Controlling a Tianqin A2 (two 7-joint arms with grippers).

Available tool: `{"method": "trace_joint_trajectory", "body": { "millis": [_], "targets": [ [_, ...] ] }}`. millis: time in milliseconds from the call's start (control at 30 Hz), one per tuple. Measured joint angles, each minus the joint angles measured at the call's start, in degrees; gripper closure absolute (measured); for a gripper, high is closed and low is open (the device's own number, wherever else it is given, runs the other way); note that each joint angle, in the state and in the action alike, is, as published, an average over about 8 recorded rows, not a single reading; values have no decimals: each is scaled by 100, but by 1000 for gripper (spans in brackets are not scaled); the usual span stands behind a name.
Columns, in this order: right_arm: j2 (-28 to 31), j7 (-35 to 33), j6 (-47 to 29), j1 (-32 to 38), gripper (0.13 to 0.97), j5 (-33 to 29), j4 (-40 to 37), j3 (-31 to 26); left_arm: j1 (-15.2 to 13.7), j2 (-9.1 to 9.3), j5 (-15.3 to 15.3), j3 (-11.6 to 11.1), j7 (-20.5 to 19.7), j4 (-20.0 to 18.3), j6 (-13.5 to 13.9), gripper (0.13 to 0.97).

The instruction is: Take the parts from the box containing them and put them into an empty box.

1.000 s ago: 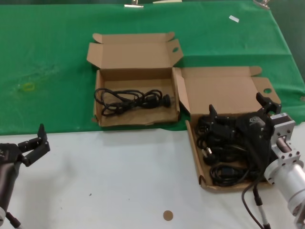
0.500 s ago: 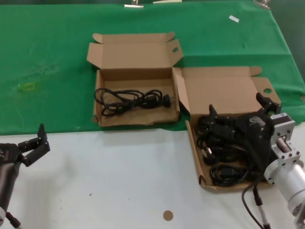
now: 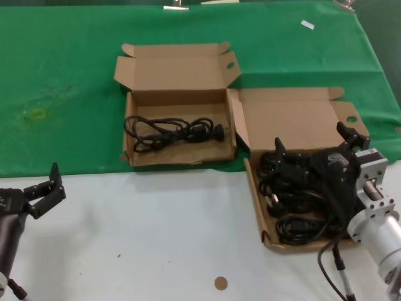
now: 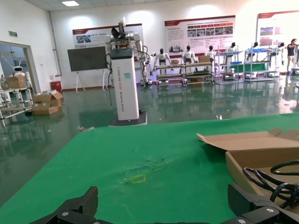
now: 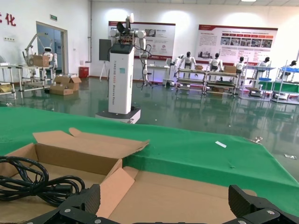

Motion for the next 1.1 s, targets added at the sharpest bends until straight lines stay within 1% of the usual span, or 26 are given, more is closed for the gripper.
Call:
{"method": "trace_joint_trajectory", "body": {
  "millis": [1100],
  "targets": [
    [0,0,0,0,129,0,0,0,0,0,0,0,0,0,0,132]
  ]
}}
